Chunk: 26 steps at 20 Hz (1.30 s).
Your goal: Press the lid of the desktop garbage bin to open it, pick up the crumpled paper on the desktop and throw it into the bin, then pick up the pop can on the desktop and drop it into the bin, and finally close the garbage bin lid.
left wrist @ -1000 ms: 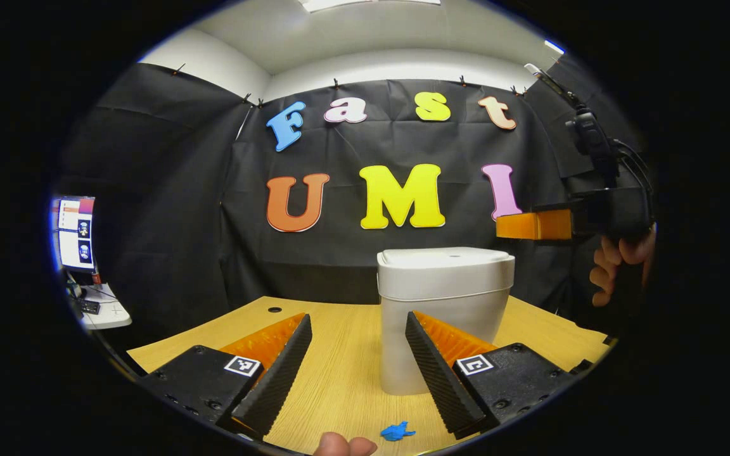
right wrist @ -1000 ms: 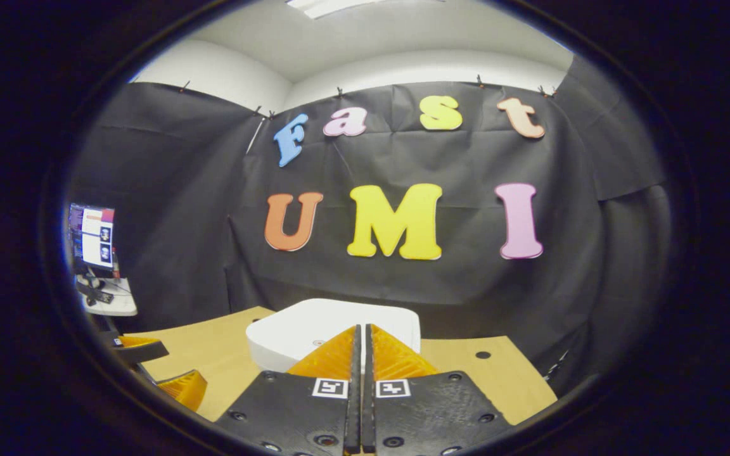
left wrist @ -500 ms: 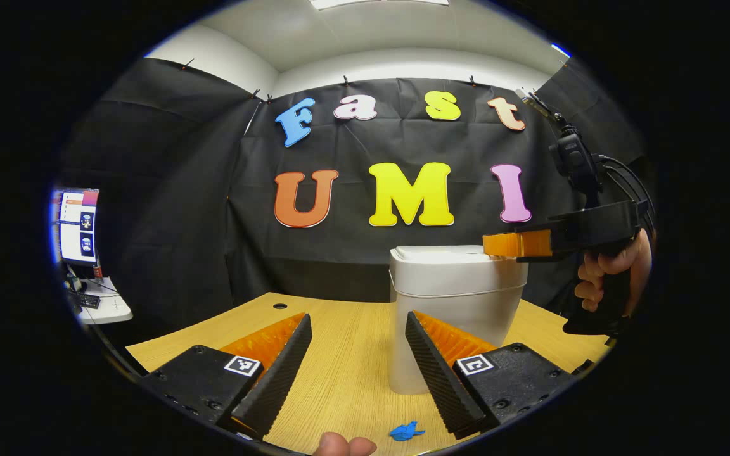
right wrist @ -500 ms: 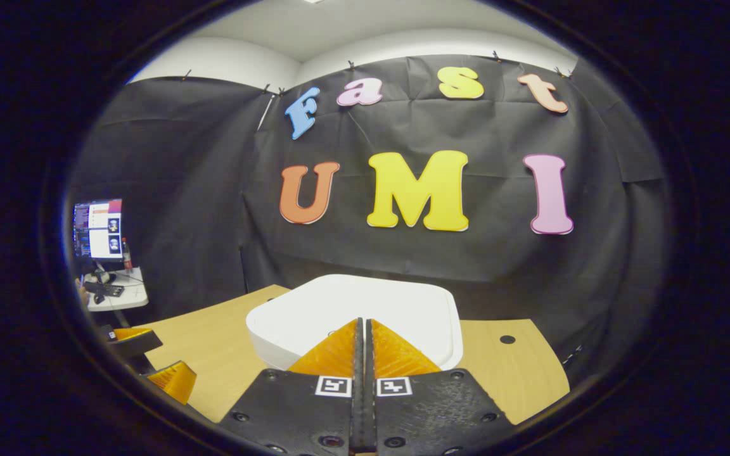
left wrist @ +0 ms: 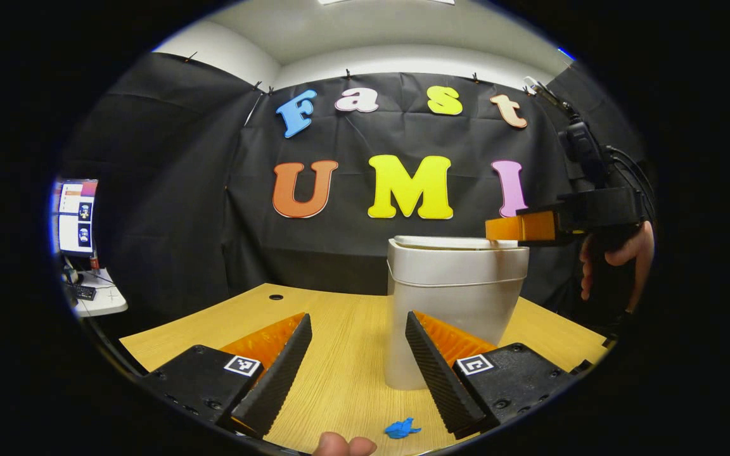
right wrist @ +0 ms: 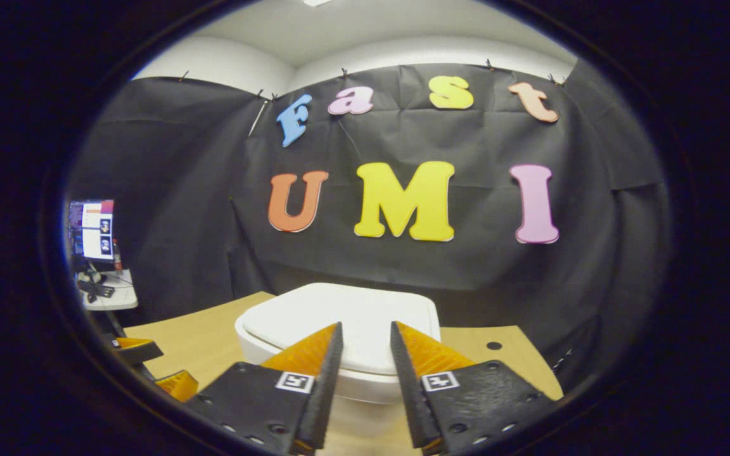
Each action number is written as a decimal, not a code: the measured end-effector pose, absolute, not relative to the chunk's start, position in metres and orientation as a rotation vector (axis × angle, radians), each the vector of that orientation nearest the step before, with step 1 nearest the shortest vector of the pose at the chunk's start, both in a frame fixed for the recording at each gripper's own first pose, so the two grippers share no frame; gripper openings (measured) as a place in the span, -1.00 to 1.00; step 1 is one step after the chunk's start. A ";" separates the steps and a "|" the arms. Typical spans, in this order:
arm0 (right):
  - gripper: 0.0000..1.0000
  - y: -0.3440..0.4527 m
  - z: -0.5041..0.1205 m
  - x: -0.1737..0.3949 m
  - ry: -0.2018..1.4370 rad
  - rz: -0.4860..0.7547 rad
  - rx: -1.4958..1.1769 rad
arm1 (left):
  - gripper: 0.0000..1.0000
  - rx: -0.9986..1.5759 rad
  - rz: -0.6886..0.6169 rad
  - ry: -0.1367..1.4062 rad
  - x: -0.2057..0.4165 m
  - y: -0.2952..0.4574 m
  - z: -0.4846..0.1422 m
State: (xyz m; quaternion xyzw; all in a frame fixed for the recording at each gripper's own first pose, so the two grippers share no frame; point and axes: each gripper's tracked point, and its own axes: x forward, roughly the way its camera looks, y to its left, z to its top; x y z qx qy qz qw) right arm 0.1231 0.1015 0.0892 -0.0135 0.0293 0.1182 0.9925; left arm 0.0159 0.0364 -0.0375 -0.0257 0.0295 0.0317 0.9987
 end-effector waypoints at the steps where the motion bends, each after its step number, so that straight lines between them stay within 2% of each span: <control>1: 0.15 0.101 0.095 0.119 0.038 0.237 -0.016 | 0.93 -0.044 0.061 0.061 0.016 0.034 -0.037; 2: 0.19 0.096 0.102 0.116 0.007 0.224 -0.010 | 0.93 -0.040 0.057 0.061 0.017 0.033 -0.038; 3: 0.53 0.089 0.111 0.111 -0.023 0.212 -0.010 | 0.93 -0.041 0.054 0.062 0.017 0.031 -0.038; 5: 0.90 0.084 0.118 0.103 -0.056 0.198 -0.008 | 0.93 -0.042 0.041 0.066 0.016 0.026 -0.039; 14: 0.90 0.062 0.112 0.053 -0.132 0.148 -0.004 | 0.92 -0.026 0.009 0.051 0.016 0.018 -0.036; 15: 0.94 0.057 0.107 0.048 -0.133 0.144 0.004 | 0.92 -0.013 0.005 0.044 0.015 0.017 -0.034; 20: 0.90 0.034 0.072 0.023 -0.113 0.113 0.103 | 0.92 -0.001 -0.003 0.028 0.014 0.012 -0.031; 26: 0.92 0.019 0.035 0.005 -0.074 0.116 0.112 | 0.92 -0.059 -0.040 0.098 0.013 0.002 -0.055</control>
